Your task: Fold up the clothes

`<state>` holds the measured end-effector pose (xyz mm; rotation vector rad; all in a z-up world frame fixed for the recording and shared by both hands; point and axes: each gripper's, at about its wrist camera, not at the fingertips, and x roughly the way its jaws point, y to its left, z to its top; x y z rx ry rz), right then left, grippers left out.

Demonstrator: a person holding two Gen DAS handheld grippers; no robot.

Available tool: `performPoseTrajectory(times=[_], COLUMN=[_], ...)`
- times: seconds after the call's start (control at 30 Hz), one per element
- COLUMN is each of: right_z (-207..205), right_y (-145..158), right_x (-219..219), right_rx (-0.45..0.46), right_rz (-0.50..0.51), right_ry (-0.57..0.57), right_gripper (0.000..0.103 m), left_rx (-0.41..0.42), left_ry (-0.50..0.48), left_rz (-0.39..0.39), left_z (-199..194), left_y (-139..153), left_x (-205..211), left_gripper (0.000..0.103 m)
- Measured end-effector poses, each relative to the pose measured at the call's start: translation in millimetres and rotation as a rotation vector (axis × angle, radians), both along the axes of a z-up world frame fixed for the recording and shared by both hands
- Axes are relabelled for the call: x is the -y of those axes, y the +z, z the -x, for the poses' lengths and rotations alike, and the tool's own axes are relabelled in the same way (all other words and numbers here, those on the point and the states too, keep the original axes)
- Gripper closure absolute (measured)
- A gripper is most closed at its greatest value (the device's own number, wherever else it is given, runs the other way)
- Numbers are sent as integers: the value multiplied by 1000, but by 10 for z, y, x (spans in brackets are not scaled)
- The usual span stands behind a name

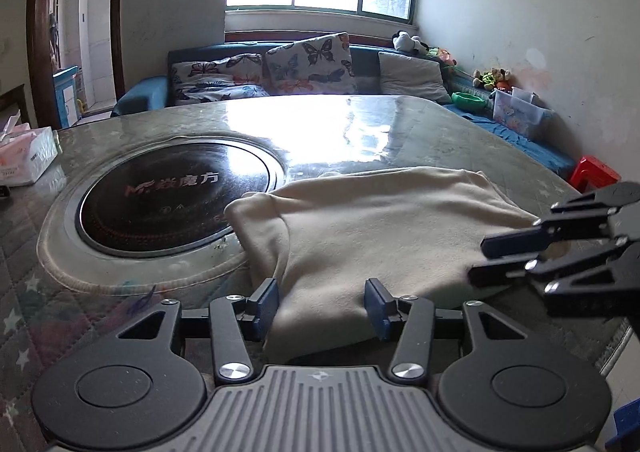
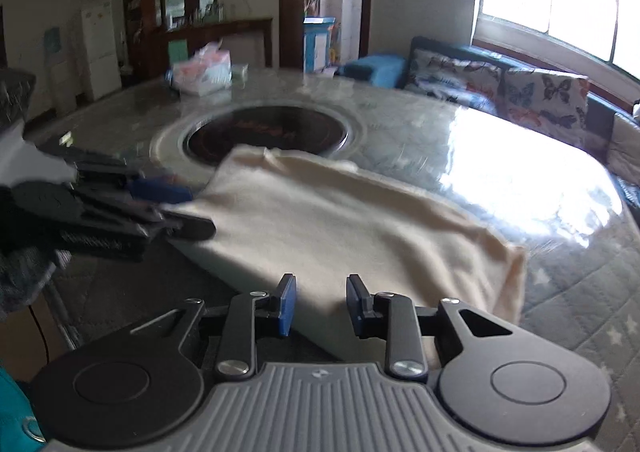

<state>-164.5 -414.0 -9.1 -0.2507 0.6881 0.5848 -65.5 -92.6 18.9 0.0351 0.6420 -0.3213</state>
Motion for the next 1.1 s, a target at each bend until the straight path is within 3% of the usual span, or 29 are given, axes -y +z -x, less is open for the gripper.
performPoseTrajectory(times=[0.3, 0.37, 0.5, 0.73, 0.87, 0.9, 1.03, 1.1], right_z=[42, 43, 58, 129, 129, 127, 76, 48], right_y=[153, 158, 146, 82, -13, -15, 39, 98], right_x=[-203, -328, -619, -1092, -1234, -1236, -1177, -1101], right_rx=[28, 29, 29, 61, 81, 82, 70, 52], right_rz=[22, 29, 50, 119, 163, 163, 125, 81], right_ry=[85, 130, 234, 403, 423, 419, 381, 359], right_gripper=[75, 74, 73, 66, 66, 68, 90, 91], left_rx=[-7, -8, -23, -118, -173, -186, -246, -278], left_ry=[92, 133, 201, 266, 270, 270, 272, 275], left_rz=[50, 64, 99, 219, 307, 328, 404, 445], left_z=[-20, -30, -63, -205, -295, -318, -421, -480], left_y=[70, 98, 151, 155, 130, 120, 72, 51], left_x=[-276, -368, -550, -758, -774, -771, -732, -720], left_gripper=[45, 36, 29, 25, 25, 25, 25, 25])
